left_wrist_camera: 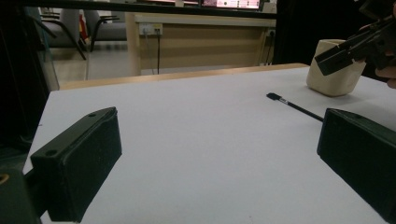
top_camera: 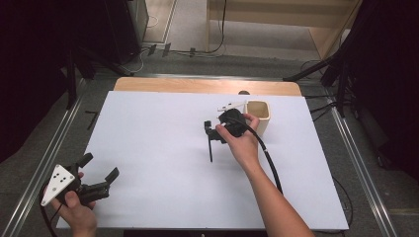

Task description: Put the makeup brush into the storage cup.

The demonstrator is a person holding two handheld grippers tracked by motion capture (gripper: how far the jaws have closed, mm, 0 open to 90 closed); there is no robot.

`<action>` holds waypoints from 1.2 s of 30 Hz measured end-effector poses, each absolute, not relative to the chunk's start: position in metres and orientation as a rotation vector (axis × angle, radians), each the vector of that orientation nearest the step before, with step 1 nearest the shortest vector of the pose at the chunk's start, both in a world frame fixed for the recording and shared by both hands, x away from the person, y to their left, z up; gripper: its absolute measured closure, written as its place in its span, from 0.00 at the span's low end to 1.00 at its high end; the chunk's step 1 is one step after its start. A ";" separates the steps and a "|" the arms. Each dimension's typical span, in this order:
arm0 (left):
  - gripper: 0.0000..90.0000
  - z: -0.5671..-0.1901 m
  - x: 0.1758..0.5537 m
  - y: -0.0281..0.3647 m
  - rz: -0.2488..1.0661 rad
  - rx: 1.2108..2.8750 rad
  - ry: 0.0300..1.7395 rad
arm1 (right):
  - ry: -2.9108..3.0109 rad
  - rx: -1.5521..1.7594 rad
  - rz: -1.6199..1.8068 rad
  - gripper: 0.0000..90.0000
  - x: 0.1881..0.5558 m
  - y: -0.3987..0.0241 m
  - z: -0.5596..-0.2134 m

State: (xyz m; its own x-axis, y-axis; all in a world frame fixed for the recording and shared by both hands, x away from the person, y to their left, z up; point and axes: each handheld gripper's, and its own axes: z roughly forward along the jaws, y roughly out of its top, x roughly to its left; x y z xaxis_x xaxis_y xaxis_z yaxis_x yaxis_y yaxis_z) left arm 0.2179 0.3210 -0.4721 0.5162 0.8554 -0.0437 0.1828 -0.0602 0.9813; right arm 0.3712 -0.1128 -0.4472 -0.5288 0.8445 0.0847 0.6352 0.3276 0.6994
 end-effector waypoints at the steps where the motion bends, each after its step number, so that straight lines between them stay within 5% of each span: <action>1: 0.00 -0.472 0.218 0.321 0.703 1.564 0.920 | 2.310 1.329 1.002 0.16 0.373 -0.112 -0.448; 27: 0.00 -0.472 0.219 0.322 0.700 1.562 0.923 | 2.517 1.431 0.719 0.19 0.398 -0.088 -0.468; 36: 0.00 -0.473 0.219 0.323 0.694 1.557 0.936 | 2.511 1.495 0.567 0.31 0.407 -0.082 -0.477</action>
